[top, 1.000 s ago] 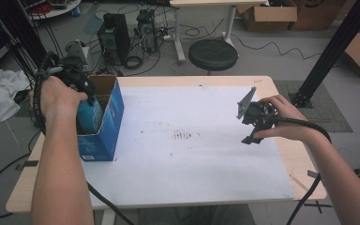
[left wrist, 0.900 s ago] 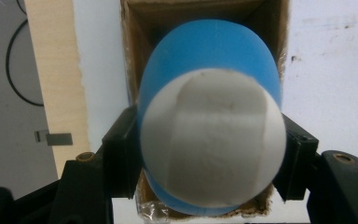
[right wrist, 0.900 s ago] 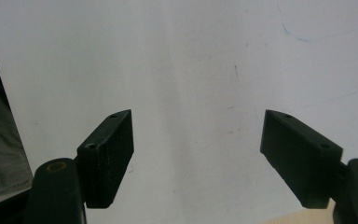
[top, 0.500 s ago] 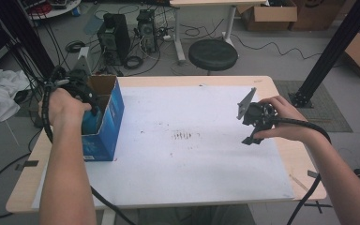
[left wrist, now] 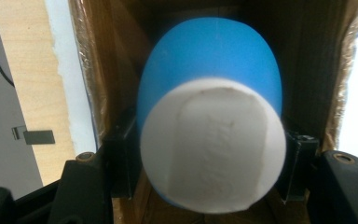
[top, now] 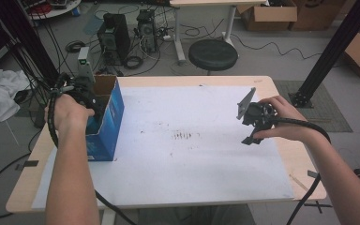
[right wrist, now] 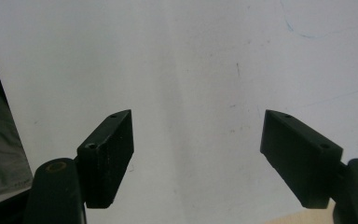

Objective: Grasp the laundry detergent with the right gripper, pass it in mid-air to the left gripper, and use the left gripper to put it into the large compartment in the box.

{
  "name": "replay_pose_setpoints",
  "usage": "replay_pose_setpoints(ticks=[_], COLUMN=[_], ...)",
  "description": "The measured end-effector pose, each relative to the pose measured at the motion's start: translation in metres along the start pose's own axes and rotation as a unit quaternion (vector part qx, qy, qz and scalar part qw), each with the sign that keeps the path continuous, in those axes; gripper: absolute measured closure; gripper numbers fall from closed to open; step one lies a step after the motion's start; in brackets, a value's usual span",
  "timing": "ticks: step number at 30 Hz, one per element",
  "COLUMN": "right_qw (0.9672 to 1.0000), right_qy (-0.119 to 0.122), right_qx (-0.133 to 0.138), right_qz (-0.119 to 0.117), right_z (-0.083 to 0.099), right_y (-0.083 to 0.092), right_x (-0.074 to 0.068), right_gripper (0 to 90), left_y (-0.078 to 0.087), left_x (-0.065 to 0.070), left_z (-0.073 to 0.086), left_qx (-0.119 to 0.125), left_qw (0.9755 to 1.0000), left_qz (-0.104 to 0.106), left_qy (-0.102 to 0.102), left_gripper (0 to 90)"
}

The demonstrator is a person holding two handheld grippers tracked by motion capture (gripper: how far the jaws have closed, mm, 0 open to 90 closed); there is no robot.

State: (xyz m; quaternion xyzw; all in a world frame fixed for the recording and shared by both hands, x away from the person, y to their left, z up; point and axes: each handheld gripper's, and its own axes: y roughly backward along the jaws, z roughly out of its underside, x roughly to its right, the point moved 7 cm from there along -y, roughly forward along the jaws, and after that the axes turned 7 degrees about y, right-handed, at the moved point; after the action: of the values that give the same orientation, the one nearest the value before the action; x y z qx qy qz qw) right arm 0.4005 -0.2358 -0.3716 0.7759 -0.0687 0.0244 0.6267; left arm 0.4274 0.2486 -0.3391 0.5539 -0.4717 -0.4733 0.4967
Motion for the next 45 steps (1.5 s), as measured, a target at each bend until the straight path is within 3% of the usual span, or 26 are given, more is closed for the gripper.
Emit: replay_pose_setpoints(ticks=[30, 38, 45], right_qw=[1.0, 1.0, 1.0], right_qy=[-0.005, -0.003, 0.0], right_qx=[0.001, 0.003, 0.004], right_qz=[-0.005, -0.005, -0.004], right_z=[0.003, 0.003, 0.0], right_y=[-0.004, -0.004, -0.003], right_x=[-0.003, -0.003, -0.004], right_gripper=[25.8, 25.8, 25.8], left_y=[-0.004, -0.001, 0.01], left_x=[0.002, 0.0, 0.002], left_z=[0.002, 0.002, 0.003], left_qx=[0.001, 0.009, 0.028], left_qw=[1.0, 0.9999, 0.999], left_qz=[0.001, -0.002, -0.013], left_qy=[-0.002, -0.011, -0.032], left_gripper=[37.2, 30.9, 22.8])
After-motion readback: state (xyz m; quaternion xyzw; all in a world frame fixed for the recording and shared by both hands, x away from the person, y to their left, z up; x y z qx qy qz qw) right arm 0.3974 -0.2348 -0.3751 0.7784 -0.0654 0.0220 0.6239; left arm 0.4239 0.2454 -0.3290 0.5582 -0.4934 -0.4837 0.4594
